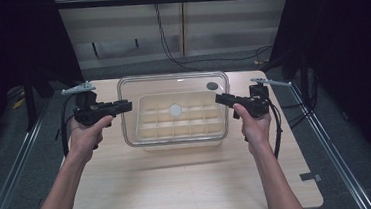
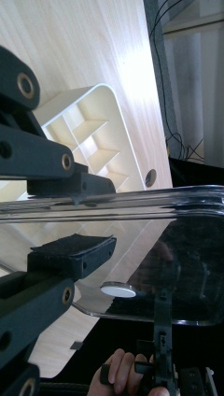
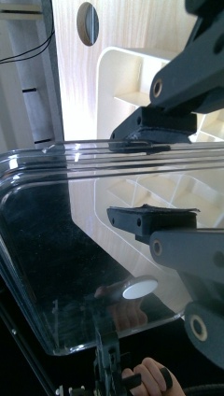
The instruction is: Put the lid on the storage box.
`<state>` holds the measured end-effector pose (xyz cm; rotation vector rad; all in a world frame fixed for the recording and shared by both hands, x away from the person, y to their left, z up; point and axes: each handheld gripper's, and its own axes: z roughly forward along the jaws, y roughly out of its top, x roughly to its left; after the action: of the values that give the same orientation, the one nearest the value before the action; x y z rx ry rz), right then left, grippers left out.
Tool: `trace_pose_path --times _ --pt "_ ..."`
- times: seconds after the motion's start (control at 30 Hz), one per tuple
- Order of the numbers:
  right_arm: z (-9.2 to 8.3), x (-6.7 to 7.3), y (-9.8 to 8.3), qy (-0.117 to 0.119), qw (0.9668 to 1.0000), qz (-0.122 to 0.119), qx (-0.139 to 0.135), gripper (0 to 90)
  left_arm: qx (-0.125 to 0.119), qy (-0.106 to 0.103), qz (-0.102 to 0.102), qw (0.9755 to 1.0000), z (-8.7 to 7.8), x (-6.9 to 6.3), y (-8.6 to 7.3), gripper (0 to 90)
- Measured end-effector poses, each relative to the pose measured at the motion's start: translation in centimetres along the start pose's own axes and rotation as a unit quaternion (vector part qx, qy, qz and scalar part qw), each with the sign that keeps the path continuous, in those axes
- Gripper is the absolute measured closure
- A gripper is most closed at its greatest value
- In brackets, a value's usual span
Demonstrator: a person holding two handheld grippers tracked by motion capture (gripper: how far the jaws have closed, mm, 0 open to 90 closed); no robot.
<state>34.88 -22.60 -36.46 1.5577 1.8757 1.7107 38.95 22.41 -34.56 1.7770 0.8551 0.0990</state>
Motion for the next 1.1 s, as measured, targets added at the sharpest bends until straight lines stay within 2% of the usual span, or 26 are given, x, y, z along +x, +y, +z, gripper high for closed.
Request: trace_pose_path --times 0.27,0.6,0.7,0.9,1.1 --pt "1.0 -1.4 0.6 -0.011 0.9998 0.013 0.005 61.9 0.015 0.004 -0.01 0.9998 1.6 0.9 0.3 70.1" --pt "2.0 -3.4 0.4 -0.022 0.9991 0.029 0.023 61.8 0.03 0.015 -0.026 0.9991 3.7 1.8 -0.2 69.5" --pt "2.1 -3.6 0.4 -0.024 0.9991 0.029 0.022 61.9 0.031 0.015 -0.035 0.9988 4.1 2.0 -0.3 69.1" --pt "2.6 -3.9 0.5 -0.018 0.9992 0.033 0.016 62.6 0.035 0.019 -0.028 0.9988 4.0 2.5 -0.1 68.9" --pt "3.4 -4.4 0.5 -0.019 0.9988 0.039 0.023 62.9 0.033 0.02 -0.041 0.9984 4.7 3.2 -0.3 67.7"
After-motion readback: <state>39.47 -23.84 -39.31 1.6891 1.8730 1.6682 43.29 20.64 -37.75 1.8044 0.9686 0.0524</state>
